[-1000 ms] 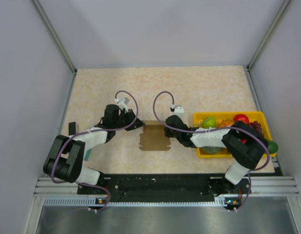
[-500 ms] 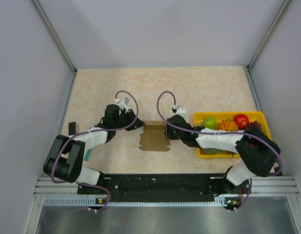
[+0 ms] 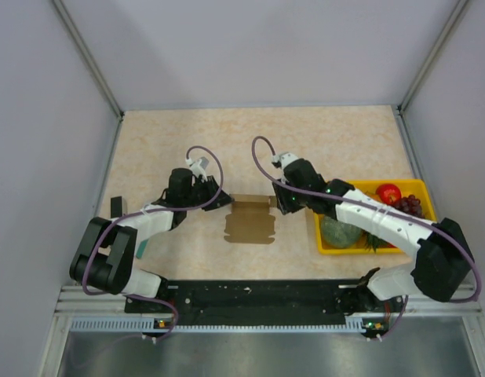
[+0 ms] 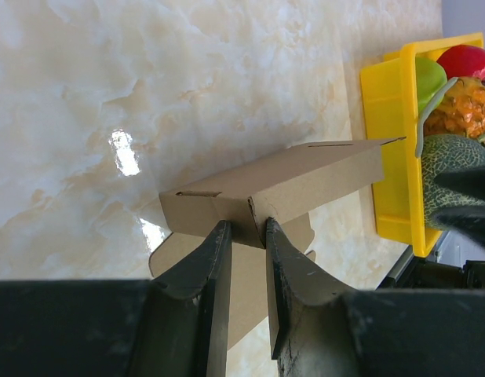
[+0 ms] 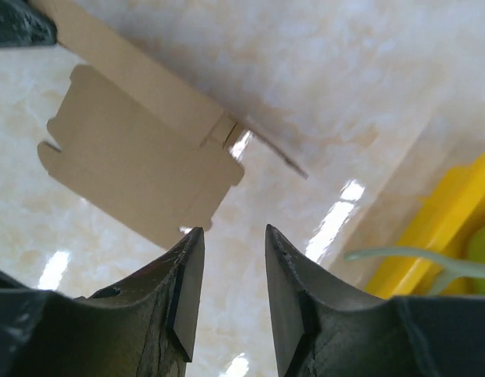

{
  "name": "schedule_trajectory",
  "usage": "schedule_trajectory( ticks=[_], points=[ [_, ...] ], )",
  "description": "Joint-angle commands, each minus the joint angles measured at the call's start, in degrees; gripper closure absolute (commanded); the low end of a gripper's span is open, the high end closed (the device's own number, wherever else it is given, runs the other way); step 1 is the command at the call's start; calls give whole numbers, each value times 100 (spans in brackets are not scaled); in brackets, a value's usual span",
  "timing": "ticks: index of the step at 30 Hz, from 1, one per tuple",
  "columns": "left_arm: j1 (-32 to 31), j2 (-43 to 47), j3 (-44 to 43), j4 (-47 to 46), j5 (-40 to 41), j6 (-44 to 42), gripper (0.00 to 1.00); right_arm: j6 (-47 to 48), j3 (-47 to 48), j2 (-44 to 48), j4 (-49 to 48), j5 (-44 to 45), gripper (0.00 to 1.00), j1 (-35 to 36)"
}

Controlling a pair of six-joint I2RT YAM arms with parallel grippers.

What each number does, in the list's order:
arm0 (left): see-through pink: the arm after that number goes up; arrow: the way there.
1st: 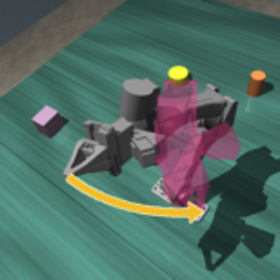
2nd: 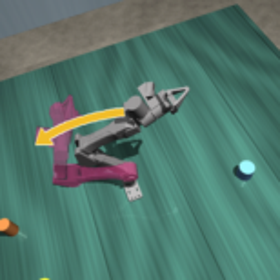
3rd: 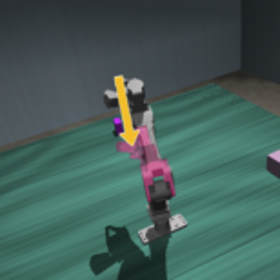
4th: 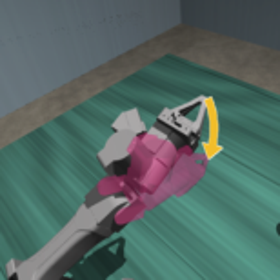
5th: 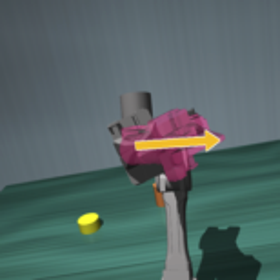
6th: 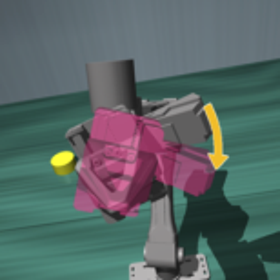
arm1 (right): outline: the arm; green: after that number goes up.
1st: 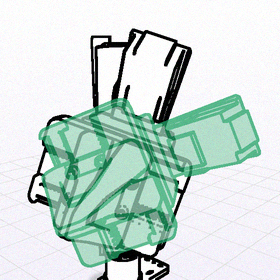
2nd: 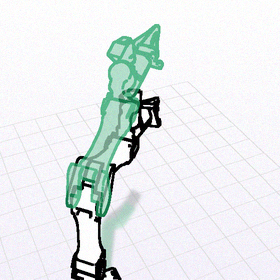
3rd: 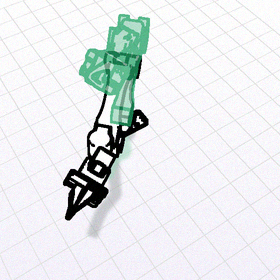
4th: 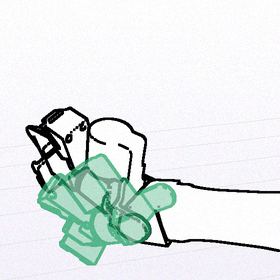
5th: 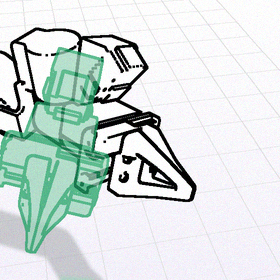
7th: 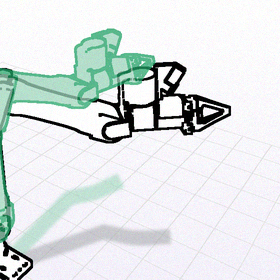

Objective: Fold the paper box

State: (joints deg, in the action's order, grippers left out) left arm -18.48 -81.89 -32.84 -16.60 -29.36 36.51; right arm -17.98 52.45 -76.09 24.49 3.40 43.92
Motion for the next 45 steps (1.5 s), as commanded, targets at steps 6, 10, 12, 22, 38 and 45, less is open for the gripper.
schedule_trajectory(
  ticks=[6, 10, 12, 22, 38, 45],
  points=[
    [-59, -38, -82, 491, -52, -241, 96, 2833, 1602, -993, 864, 338, 63, -129],
    [-59, -64, -109, 447, -122, -224, 96, 3335, 1839, -1310, 899, -566, 62, -322],
    [-59, -55, -100, 430, -113, -215, 96, 3459, 1883, -1425, 900, -743, 63, -323],
    [-59, -20, 14, 289, -140, -145, 96, 3521, 2050, -2058, 873, -841, 73, -332],
    [-59, 111, 58, 245, -306, -13, 97, 2204, 1892, -2146, 513, -130, 100, -173],
    [-68, 138, 85, 52, -491, 225, 97, 411, 1901, -2173, 530, 415, 100, -129]
  ],
)
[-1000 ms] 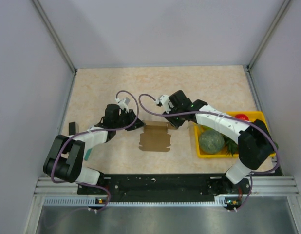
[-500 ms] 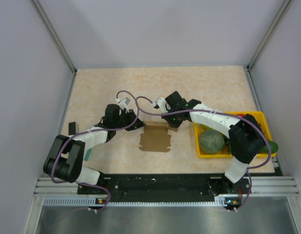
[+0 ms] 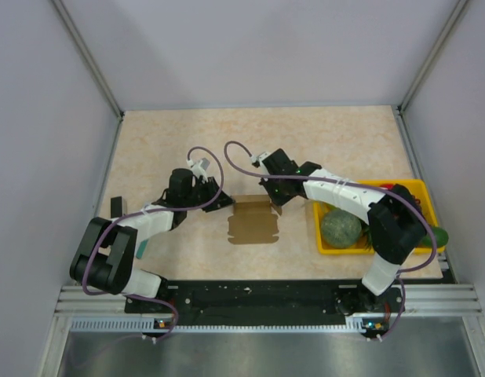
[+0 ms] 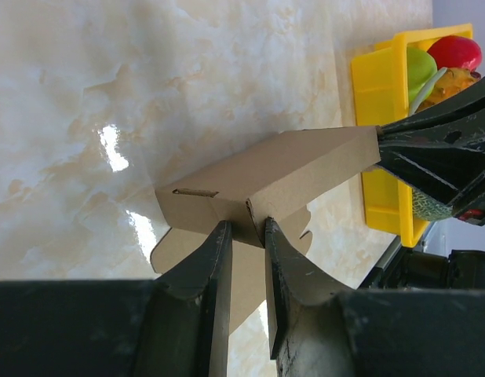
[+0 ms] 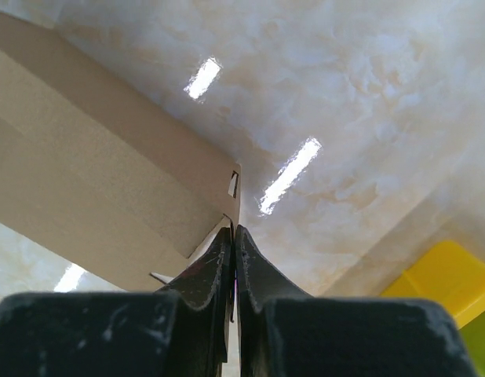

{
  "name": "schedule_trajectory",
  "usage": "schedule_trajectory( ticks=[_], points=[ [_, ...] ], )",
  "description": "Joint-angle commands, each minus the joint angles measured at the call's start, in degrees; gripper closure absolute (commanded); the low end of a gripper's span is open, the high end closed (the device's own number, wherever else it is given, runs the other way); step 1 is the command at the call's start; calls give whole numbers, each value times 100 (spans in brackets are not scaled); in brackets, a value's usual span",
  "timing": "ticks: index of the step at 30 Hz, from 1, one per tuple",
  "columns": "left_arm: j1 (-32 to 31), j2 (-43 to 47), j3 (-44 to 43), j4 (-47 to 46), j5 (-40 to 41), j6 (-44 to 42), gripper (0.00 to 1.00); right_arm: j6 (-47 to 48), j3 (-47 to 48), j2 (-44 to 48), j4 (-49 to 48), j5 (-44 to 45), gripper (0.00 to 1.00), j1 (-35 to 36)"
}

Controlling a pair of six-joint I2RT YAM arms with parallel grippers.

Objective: Fold the paper box

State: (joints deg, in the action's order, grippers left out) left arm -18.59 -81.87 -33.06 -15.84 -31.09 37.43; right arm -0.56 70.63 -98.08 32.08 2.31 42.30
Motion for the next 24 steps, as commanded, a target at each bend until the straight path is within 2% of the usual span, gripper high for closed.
schedule_trajectory(
  ticks=[1, 8, 11, 16, 20, 24],
  points=[
    [-57, 136, 98, -16, -319, 142, 97, -1550, 48, 43, -237, 543, 100, 32],
    [-75, 171, 115, -51, -345, 203, 96, -3544, 12, 44, -193, 200, 100, 32],
    [-83, 206, 107, -25, -327, 195, 96, -4038, -154, 96, -228, 454, 96, 32],
    [-92, 206, 89, 54, -275, 107, 97, -3726, -515, 465, -518, 481, 91, 32],
    [-92, 197, 107, 54, -257, 80, 97, -2943, -875, 816, -991, 201, 69, 32],
    [-92, 197, 89, 98, -231, 36, 97, -2292, -1226, 1045, -1352, -107, 62, 32]
  ],
)
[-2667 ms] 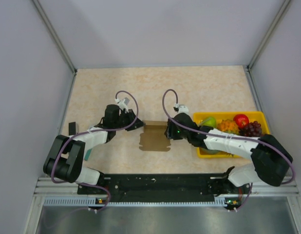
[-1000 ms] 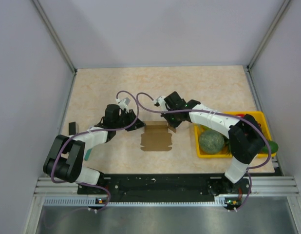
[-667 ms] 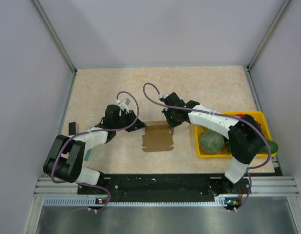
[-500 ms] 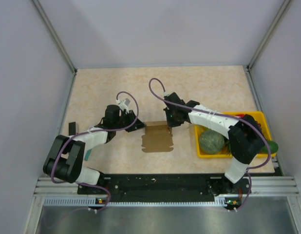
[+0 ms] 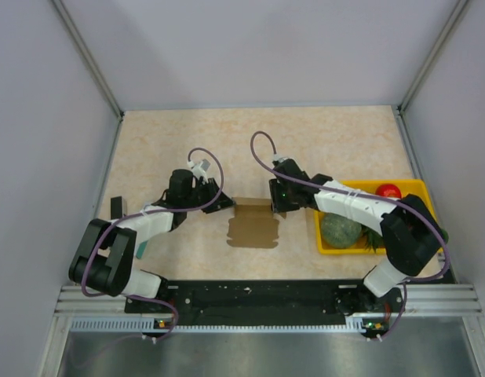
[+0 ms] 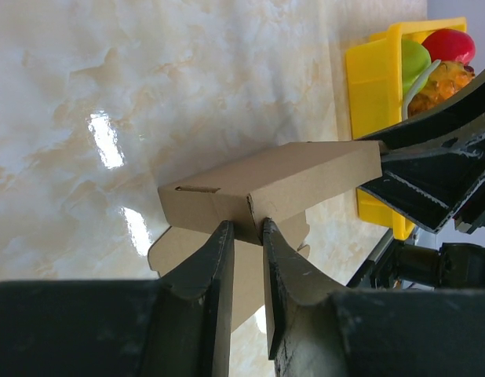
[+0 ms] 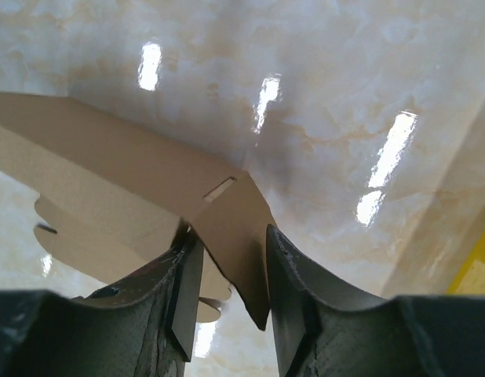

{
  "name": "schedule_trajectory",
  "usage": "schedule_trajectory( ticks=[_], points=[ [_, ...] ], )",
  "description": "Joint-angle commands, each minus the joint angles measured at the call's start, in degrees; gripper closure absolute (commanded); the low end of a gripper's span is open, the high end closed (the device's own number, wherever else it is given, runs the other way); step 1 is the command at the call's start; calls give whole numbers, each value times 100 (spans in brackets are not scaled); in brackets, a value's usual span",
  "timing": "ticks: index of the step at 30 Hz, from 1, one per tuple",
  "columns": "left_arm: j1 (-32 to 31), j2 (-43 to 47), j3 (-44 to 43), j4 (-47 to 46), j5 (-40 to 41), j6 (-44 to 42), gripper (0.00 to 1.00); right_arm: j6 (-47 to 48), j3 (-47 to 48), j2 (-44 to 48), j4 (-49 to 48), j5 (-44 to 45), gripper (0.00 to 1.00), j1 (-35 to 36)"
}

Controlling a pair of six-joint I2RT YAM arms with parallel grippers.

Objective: Fold the paper box

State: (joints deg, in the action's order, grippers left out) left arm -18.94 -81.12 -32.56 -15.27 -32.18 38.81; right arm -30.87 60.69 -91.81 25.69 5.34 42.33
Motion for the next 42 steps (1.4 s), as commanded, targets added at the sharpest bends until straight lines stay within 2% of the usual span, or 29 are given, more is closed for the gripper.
schedule_trajectory(
  ticks=[1, 10, 16, 17, 19, 20, 22, 23, 24, 28, 32, 34, 37, 40, 42],
  points=[
    [-57, 114, 39, 50, -121, -101, 97, 984, -276, 453, -776, -516, 62, 30],
    [-57, 237, -66, 313, -113, -268, 97, 1434, -716, 875, -1259, -561, 60, 21],
    [-57, 290, -242, 630, -174, -479, 94, 1786, -707, 937, -1251, -236, 68, 21],
    [-57, 316, -286, 682, -174, -505, 92, 1839, -716, 937, -1260, -140, 76, 21],
    [-57, 369, -356, 945, -122, -663, 87, 2014, -707, 858, -1277, -78, 84, 30],
    [-57, 456, -435, 1042, -121, -734, 83, 2085, -707, 832, -1347, -77, 92, 30],
    [-49, 579, -532, 1410, -17, -962, 74, 2286, -699, 753, -1418, -86, 95, 21],
    [-48, 728, -680, 1499, 45, -1137, 70, 2331, -681, 657, -1435, -69, 100, 13],
    [-48, 834, -752, 1770, 80, -1234, 62, 2375, -655, 595, -1496, -112, 100, 30],
    [-40, 1300, -1191, 2475, 511, -1595, 45, 2726, -725, 489, -1804, -297, 100, 13],
    [-13, 1573, -1525, 2565, 731, -1500, 40, 2972, -839, 480, -2068, -508, 100, -5],
    [30, 1521, -1561, 2389, 837, -1438, 39, 3060, -900, 515, -2243, -701, 100, -14],
    [188, 1144, -1797, 2117, 574, -1236, 39, 3289, -901, 436, -2323, -815, 100, -14],
    [303, 336, -2297, 2027, 187, -1261, 40, 3368, -874, 383, -2306, -851, 100, -14],
    [382, -472, -2947, 2150, -224, -1524, 41, 3386, -892, 383, -2341, -816, 100, -14]
  ],
)
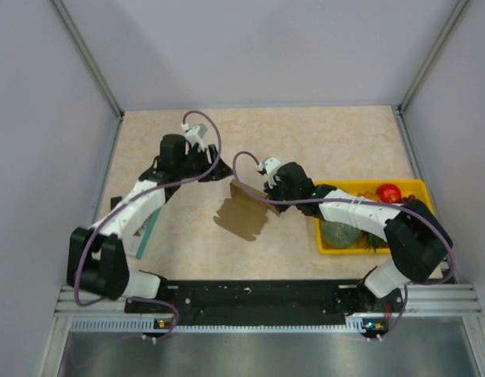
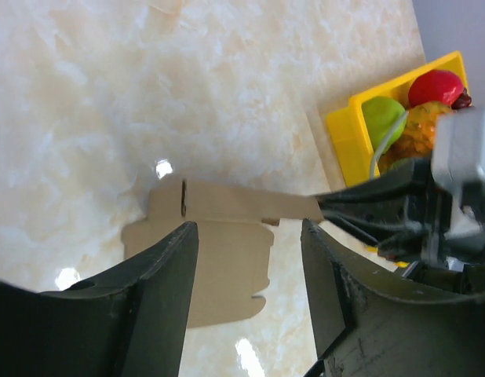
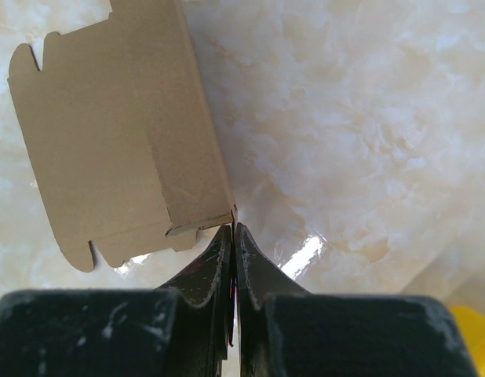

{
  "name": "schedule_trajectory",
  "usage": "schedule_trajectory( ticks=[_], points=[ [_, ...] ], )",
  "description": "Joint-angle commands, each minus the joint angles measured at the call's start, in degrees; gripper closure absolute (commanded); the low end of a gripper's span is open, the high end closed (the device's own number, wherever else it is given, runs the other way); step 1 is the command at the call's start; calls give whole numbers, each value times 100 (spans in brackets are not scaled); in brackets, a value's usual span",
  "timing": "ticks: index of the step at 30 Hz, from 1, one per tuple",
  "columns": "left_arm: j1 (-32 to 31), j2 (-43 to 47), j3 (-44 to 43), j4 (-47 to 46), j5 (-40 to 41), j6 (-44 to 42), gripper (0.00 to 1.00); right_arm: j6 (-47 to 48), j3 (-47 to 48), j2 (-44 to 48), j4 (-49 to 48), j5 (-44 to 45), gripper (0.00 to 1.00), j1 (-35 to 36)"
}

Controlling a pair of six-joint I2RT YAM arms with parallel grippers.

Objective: Fold the paper box

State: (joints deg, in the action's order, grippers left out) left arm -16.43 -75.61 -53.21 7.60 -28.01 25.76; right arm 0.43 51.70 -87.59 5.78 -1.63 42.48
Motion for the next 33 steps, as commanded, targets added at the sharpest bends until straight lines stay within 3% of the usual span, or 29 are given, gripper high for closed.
schedule_trajectory(
  ticks=[1, 2, 3, 5, 10, 15, 21, 26, 33],
  points=[
    [131, -1304, -1110, -48, -1245, -307, 40, 256, 6, -56, -350, -118, 100, -38],
    [122, -1881, -1548, 48, -1538, -456, 38, 256, 15, -56, -350, -136, 100, -38],
    [113, -2157, -1796, 249, -1793, -579, 28, 256, 7, -56, -376, -153, 100, -55],
    [61, -2719, -2209, 532, -2393, -904, 28, 247, 15, -82, -393, -258, 100, -82],
    [-159, -2801, -2168, 823, -1954, -1705, 35, 405, 77, -135, -446, -619, 100, -187],
    [-203, -2713, -1878, 585, -2577, -1899, 31, 625, 366, -363, -271, -1006, 100, -345],
    [-537, -2765, -1816, 936, -2254, -2250, 31, 731, 499, -487, -191, -1243, 100, -442],
    [-625, -2608, -1509, 717, -1814, -2260, 37, 748, 525, -505, -209, -1191, 100, -460],
    [-774, -2283, -964, 366, -1515, -2198, 37, 652, 595, -531, -297, -936, 100, -469]
  ],
)
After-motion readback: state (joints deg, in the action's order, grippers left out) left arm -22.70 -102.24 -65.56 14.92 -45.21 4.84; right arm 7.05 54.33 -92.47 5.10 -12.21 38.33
